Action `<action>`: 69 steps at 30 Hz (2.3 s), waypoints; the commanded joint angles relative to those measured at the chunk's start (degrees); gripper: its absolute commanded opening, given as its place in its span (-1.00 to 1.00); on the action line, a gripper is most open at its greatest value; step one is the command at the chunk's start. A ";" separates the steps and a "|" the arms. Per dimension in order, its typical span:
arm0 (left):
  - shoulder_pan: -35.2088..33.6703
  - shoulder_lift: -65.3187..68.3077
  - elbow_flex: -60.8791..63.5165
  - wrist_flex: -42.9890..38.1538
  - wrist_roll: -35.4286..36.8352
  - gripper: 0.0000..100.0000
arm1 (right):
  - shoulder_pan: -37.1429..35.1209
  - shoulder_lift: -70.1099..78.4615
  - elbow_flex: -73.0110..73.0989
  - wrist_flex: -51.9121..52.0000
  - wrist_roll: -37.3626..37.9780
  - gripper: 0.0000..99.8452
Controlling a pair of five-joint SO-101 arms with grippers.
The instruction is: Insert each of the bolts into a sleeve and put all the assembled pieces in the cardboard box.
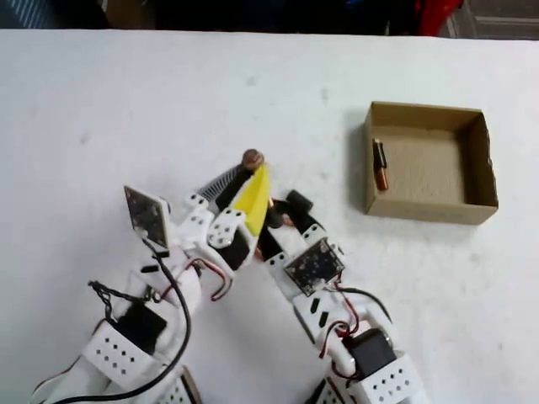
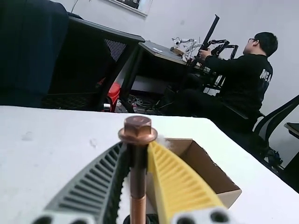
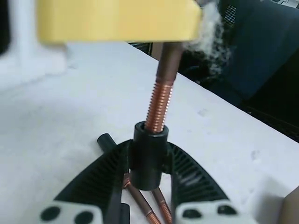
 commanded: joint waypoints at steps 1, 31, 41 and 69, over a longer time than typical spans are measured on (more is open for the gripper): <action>0.66 -1.19 1.58 -2.02 0.97 -0.96 | -0.92 -0.57 0.53 -1.71 0.35 -0.96; 0.75 -1.19 7.74 -1.14 0.70 -0.55 | 1.54 -0.66 0.53 -1.54 0.18 -0.97; 0.66 -1.19 7.30 -0.44 0.70 -0.53 | 1.54 -0.57 0.53 -1.45 0.18 -0.97; -10.77 -1.45 3.08 2.46 0.70 -0.53 | 12.53 -0.48 0.53 -1.27 0.53 -0.97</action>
